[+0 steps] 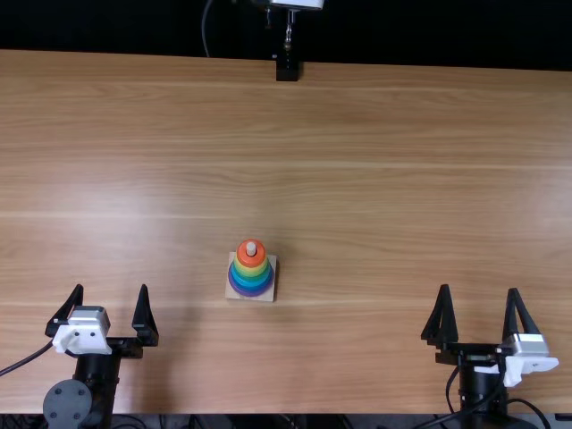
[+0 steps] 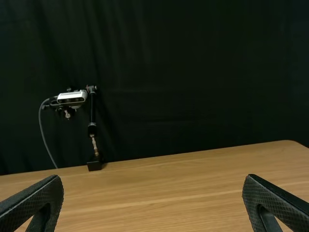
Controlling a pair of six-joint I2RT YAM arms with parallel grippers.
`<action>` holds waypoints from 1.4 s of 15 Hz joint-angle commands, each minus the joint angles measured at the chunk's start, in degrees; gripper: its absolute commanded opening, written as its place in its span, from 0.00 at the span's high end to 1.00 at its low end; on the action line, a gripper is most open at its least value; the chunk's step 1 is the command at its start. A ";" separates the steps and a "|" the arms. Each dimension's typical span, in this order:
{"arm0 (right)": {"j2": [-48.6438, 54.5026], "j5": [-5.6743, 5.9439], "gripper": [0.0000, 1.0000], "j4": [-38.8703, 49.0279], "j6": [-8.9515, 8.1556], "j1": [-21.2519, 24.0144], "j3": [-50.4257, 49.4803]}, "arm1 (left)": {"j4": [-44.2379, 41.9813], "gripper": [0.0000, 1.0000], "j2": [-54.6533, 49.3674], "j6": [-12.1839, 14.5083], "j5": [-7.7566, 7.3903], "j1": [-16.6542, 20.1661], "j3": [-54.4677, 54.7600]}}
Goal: Build the Hanoi tower: stack the rings onto the peg from bottom to top in this color order: purple, dark blue, light blue, dark green, light green, yellow, orange.
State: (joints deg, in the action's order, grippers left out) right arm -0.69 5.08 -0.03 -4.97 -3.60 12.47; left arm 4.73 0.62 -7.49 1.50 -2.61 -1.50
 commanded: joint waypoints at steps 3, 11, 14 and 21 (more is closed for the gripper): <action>0.69 0.61 0.00 0.39 -0.09 0.61 0.36 | 0.33 0.00 -0.62 0.63 0.61 0.33 1.50; 0.69 -0.23 0.00 0.92 -0.30 0.52 -11.59 | 0.33 0.00 -0.62 0.74 0.61 0.33 1.50; 0.69 -0.34 0.00 -0.24 -0.20 0.52 -11.68 | 0.33 0.00 -0.62 0.74 0.61 0.33 1.50; 0.69 -0.44 0.00 -3.09 2.97 0.43 -11.77 | 0.33 0.00 -0.62 0.63 0.61 0.33 1.50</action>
State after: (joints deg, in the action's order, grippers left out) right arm -0.71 4.93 -2.92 -2.61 -3.60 1.02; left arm 4.73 0.62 -7.51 1.54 -2.63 -1.50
